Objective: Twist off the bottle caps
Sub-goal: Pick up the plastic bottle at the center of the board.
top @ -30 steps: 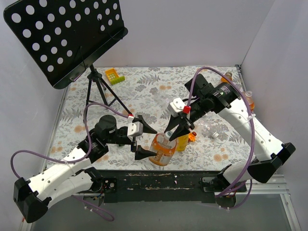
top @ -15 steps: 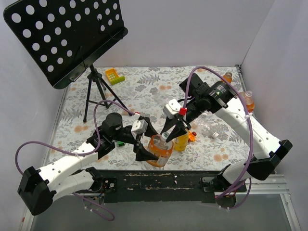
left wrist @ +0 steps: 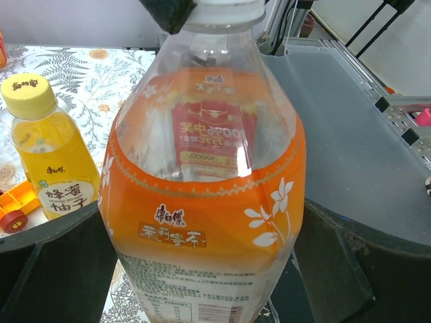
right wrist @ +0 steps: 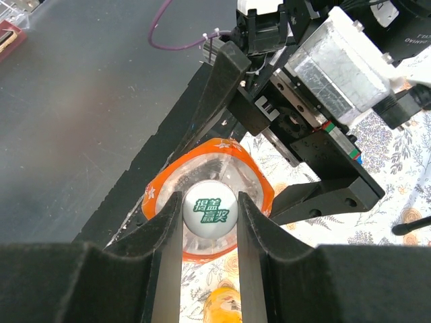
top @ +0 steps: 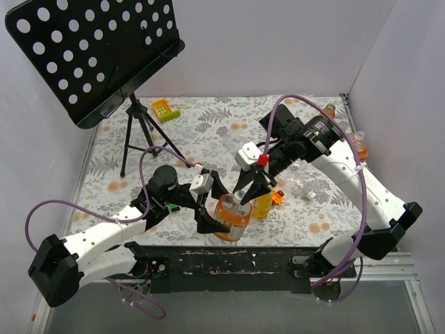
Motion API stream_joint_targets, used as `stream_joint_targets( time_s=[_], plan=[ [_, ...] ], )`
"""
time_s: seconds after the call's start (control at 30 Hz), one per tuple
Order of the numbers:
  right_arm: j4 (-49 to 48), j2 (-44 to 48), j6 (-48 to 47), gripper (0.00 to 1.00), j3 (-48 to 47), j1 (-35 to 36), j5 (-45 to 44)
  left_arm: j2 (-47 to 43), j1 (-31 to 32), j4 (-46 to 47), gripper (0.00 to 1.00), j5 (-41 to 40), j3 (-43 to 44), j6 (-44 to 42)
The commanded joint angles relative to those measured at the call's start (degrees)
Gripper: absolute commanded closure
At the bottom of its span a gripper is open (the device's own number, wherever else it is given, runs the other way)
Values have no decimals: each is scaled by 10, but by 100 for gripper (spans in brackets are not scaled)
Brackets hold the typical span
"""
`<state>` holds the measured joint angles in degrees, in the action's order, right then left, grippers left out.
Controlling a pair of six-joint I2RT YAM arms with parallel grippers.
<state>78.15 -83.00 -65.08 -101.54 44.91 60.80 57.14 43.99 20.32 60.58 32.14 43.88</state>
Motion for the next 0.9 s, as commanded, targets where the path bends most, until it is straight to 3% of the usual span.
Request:
stream_joint_targets(
  time_s=[0.0, 0.3, 0.47, 0.73, 0.8, 0.87],
  plan=[
    [-32, -10, -9, 99, -57, -8, 27, 16, 2, 21, 2, 36, 2, 9],
    [-33, -52, -22, 99, -135, -43, 6, 52, -16, 21, 2, 64, 35, -10],
    [-36, -64, -29, 99, -153, -63, 9, 81, -63, 121, 5, 110, 29, 65],
    [-97, -73, -15, 99, -152, -116, 28, 137, -72, 111, 15, 149, 80, 75],
    [-104, -73, -18, 99, -144, -125, 34, 140, -75, 118, 20, 152, 86, 80],
    [-109, -68, -22, 99, -131, -126, 32, 145, -79, 115, 41, 154, 93, 81]
  ],
)
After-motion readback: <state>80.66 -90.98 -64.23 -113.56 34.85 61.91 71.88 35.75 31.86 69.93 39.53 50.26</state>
